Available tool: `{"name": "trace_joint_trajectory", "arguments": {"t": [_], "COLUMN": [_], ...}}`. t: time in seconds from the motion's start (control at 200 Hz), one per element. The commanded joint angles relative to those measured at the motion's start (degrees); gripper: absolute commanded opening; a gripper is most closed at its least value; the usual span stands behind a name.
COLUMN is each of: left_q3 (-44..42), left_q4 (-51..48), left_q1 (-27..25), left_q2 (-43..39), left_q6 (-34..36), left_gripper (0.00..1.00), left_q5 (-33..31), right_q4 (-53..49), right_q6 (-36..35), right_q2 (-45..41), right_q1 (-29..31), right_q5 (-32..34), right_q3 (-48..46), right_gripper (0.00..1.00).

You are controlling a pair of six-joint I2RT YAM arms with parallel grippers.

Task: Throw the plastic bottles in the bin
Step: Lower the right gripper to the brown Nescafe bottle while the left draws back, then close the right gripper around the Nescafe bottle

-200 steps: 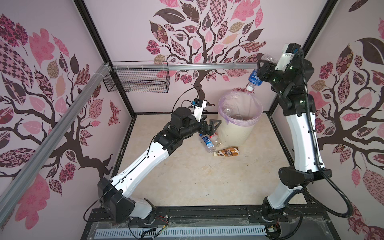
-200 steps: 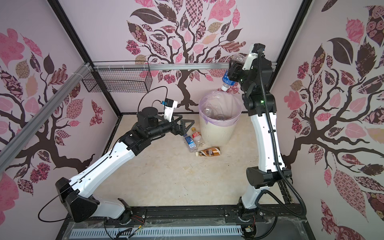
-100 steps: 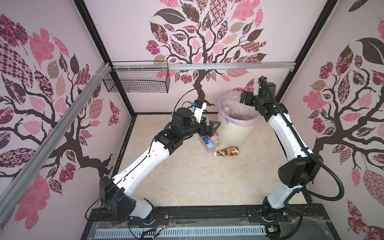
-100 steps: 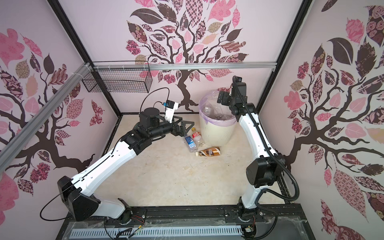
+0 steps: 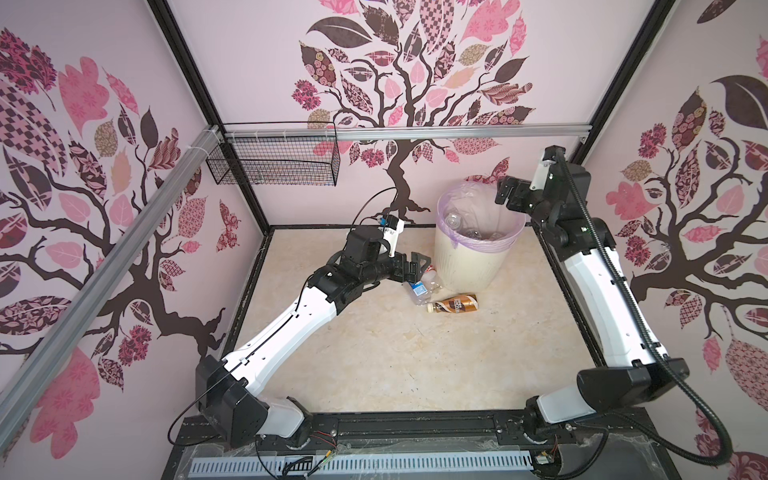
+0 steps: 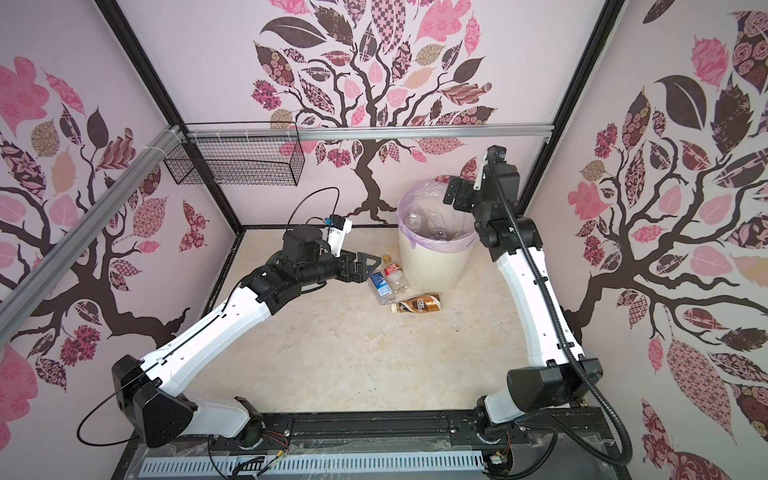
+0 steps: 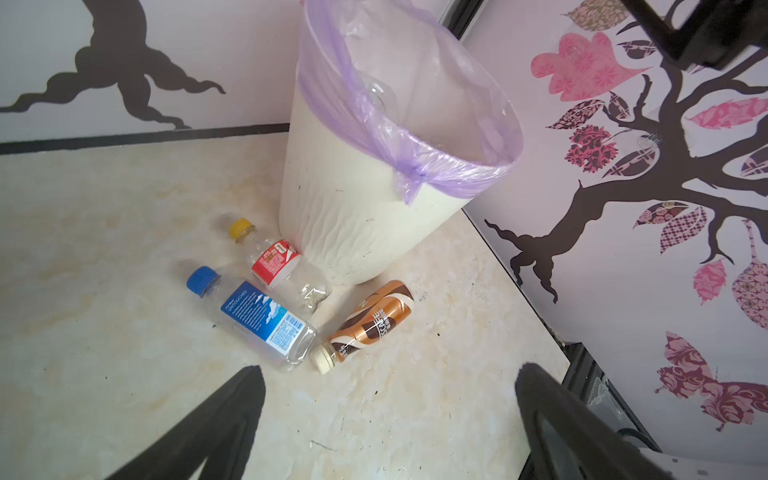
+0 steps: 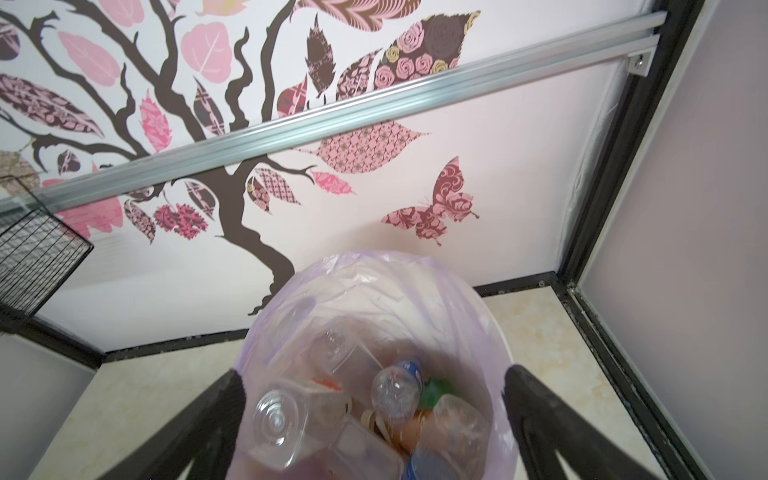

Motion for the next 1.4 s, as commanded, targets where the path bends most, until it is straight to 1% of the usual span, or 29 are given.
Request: {"name": "trace_joint_trajectory", "arguments": {"t": [0.0,0.165,0.24,0.34,0.445,0.595,0.785,0.955,1.11,1.24,1.315,1.395], "left_q3": [-4.2,-11.2,-13.9,-16.9,-18.9,-21.0,-22.3,-23.2,-24.2,-26.3,-27.7,-28.0], "left_q4": [-2.4,0.1,1.6,2.8,3.9,5.5,6.1,5.5,6.0,8.4,9.6,9.0], "left_q1": [0.6,1.6,1.9,1.9,1.9,1.9,1.9,1.9,2.1,3.8,5.2,5.9], "left_q2": [-1.2,-2.8,-2.9,-3.3,-3.6,-3.3,-3.3,-3.6,-3.3,-3.1,-3.5,-4.0], "left_q6": [-4.3,-9.3,-11.0,-12.9,-14.0,-15.2,-15.8,-14.7,-14.4,-16.8,-18.1,-17.7], "left_gripper": [0.98,0.99,0.98,0.98,0.98,0.98,0.98,0.98,0.98,0.99,0.98,0.98], "left_q5": [0.1,2.2,3.7,4.0,4.1,4.7,5.7,5.4,5.6,9.0,10.2,10.0], "right_q4": [-0.7,2.5,3.3,6.0,9.1,15.2,22.8,28.5,30.4,31.5,32.3,33.3], "right_q6": [1.2,5.8,7.7,10.6,12.3,13.6,13.9,13.4,11.7,10.1,9.9,9.8], "right_q2": [-7.2,-17.3,-20.4,-23.9,-25.2,-23.0,-17.4,-11.8,-7.8,-4.7,-3.4,-2.1], "right_q1": [3.9,5.5,5.8,6.9,7.4,7.4,7.4,7.4,7.4,7.4,7.4,7.4], "right_q5": [2.2,-1.4,-3.4,-5.5,-6.2,-7.8,-8.4,-8.3,-7.6,-6.9,-7.3,-8.9], "right_q3": [-9.3,-29.0,-36.4,-46.0,-54.3,-61.1,-65.3,-66.5,-65.1,-63.7,-63.3,-63.2], "right_gripper": [1.00,1.00,1.00,1.00,0.99,1.00,1.00,1.00,1.00,1.00,1.00,1.00]}}
